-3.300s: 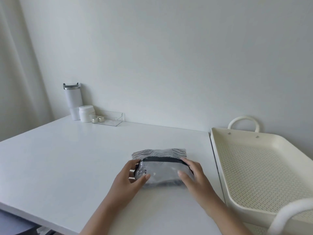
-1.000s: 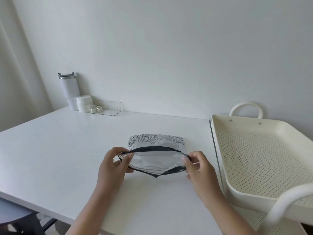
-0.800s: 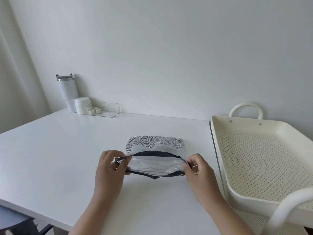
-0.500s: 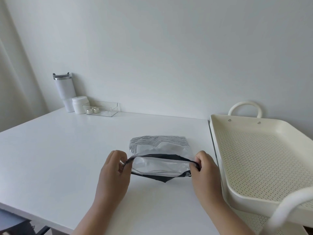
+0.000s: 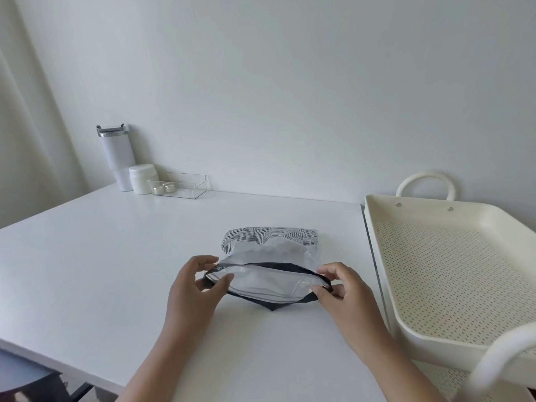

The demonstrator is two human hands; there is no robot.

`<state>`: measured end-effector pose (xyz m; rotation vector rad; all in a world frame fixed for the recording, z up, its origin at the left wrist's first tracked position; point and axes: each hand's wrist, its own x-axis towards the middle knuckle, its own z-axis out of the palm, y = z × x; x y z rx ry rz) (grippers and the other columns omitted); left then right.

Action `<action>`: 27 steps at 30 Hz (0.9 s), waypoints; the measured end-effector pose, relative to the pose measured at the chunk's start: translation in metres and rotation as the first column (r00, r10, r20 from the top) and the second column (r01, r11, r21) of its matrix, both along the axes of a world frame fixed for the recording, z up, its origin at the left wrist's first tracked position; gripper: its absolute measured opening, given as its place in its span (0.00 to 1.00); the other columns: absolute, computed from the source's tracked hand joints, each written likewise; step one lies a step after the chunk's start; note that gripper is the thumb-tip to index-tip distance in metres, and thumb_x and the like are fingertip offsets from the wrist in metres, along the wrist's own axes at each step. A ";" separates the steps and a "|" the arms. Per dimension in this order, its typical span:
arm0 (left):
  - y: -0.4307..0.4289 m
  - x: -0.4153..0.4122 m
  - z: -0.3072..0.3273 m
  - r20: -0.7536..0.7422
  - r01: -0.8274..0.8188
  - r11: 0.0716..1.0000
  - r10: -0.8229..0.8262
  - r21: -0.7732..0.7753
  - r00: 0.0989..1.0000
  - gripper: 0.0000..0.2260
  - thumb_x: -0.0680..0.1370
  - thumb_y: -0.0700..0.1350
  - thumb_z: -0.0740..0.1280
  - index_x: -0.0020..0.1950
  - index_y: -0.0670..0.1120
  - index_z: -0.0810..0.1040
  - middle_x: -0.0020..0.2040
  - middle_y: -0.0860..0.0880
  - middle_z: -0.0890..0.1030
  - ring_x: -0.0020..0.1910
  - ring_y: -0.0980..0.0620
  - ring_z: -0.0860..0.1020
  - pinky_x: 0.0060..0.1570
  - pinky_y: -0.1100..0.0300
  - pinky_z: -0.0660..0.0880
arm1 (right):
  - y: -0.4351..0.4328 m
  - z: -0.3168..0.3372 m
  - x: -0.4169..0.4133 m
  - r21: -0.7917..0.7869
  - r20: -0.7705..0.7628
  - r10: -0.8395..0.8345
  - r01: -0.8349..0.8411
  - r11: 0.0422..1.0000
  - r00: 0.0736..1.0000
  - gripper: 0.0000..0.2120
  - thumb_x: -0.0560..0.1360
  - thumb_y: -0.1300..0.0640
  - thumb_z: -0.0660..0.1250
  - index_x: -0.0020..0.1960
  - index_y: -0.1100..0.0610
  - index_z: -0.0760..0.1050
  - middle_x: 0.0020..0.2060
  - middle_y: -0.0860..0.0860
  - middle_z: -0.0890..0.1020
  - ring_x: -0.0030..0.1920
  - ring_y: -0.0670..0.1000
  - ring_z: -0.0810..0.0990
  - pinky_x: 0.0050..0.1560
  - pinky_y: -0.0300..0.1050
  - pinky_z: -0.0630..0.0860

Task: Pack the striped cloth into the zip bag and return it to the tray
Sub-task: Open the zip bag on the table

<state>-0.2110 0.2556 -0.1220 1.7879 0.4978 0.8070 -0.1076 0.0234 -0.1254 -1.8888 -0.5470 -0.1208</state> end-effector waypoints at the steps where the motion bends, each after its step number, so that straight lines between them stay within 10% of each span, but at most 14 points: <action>1: 0.002 0.001 -0.001 -0.009 -0.013 1.000 0.013 0.015 1.000 0.15 0.71 0.45 0.75 0.48 0.62 0.76 0.49 0.56 0.80 0.39 0.51 0.84 0.38 0.61 0.74 | 0.000 -0.001 0.001 -0.012 0.011 -0.007 0.007 1.000 1.000 0.12 0.72 0.62 0.72 0.45 0.46 0.74 0.44 0.48 0.80 0.36 0.47 0.79 0.35 0.32 0.71; 9: 0.001 0.007 -0.008 -0.094 -0.069 0.959 0.098 0.277 0.991 0.19 0.69 0.33 0.70 0.42 0.59 0.75 0.41 0.55 0.77 0.34 0.58 0.78 0.31 0.63 0.71 | 0.003 -0.003 0.007 -0.092 0.151 -0.166 0.181 0.979 0.975 0.16 0.71 0.68 0.67 0.36 0.52 0.65 0.34 0.50 0.72 0.32 0.54 0.74 0.31 0.51 0.72; 15: -0.004 0.005 -0.007 -0.024 0.019 0.935 -0.012 0.353 1.000 0.14 0.72 0.42 0.73 0.49 0.60 0.76 0.50 0.60 0.75 0.44 0.62 0.77 0.42 0.75 0.69 | 0.001 -0.004 0.005 0.055 0.119 -0.074 0.067 0.996 0.990 0.10 0.74 0.62 0.69 0.47 0.48 0.75 0.46 0.48 0.76 0.40 0.47 0.82 0.39 0.30 0.73; 20: -0.010 -0.003 -0.002 -0.030 -0.009 0.892 0.025 0.453 0.999 0.11 0.75 0.60 0.61 0.50 0.58 0.80 0.50 0.62 0.77 0.56 0.63 0.70 0.52 0.59 0.65 | 0.002 -0.004 0.008 0.072 0.150 -0.133 0.123 0.990 0.980 0.09 0.73 0.66 0.70 0.44 0.52 0.76 0.44 0.49 0.79 0.41 0.44 0.82 0.40 0.27 0.72; 24: -0.019 0.006 0.017 0.019 -0.077 0.753 0.085 0.653 0.996 0.11 0.77 0.53 0.57 0.53 0.56 0.78 0.52 0.61 0.78 0.55 0.56 0.72 0.55 0.55 0.64 | 0.005 -0.006 0.011 -0.011 0.154 -0.048 0.050 0.999 0.987 0.10 0.72 0.66 0.71 0.41 0.52 0.75 0.39 0.47 0.78 0.39 0.43 0.77 0.39 0.28 0.70; 27: -0.023 0.035 0.040 -0.149 0.188 0.714 -0.119 0.674 0.982 0.14 0.80 0.46 0.60 0.63 0.55 0.77 0.63 0.60 0.77 0.66 0.56 0.69 0.63 0.52 0.70 | 0.004 -0.007 0.012 -0.078 0.155 -0.010 0.023 0.997 0.988 0.12 0.72 0.66 0.70 0.40 0.50 0.74 0.39 0.45 0.78 0.41 0.43 0.77 0.39 0.29 0.70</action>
